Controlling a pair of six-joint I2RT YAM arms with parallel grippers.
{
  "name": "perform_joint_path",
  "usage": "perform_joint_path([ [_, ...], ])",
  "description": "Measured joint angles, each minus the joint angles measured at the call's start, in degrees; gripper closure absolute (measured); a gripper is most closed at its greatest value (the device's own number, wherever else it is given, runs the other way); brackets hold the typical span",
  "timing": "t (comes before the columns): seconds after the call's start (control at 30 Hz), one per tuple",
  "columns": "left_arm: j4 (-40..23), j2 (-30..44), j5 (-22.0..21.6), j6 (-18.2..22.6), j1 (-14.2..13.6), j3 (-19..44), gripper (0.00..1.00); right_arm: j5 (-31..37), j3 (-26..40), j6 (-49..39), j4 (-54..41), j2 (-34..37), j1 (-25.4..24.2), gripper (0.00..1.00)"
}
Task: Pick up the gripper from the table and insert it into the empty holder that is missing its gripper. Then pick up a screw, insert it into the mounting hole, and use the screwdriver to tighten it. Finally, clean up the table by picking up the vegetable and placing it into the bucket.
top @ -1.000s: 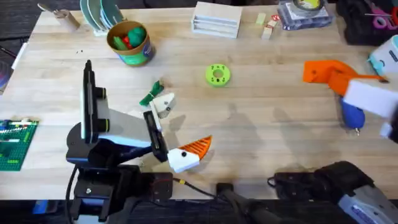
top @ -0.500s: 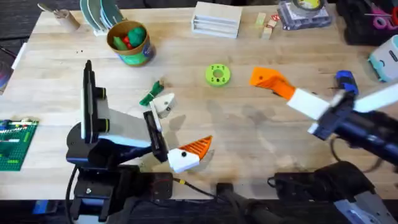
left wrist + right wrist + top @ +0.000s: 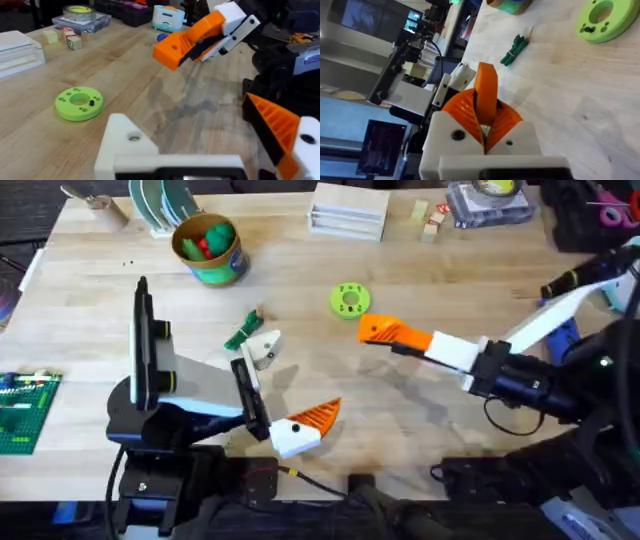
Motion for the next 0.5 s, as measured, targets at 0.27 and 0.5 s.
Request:
perform_joint_path([
  [0.27, 0.0, 0.0, 0.0, 0.0, 0.0, 0.0, 0.008, -4.5, 0.0, 4.8, 7.6, 10.4, 1.9, 0.992],
  [0.5, 0.0, 0.0, 0.0, 0.0, 0.0, 0.0, 0.008, -6.0, 0.6, 9.1, 20.9, 23.6, 7.7, 0.992],
])
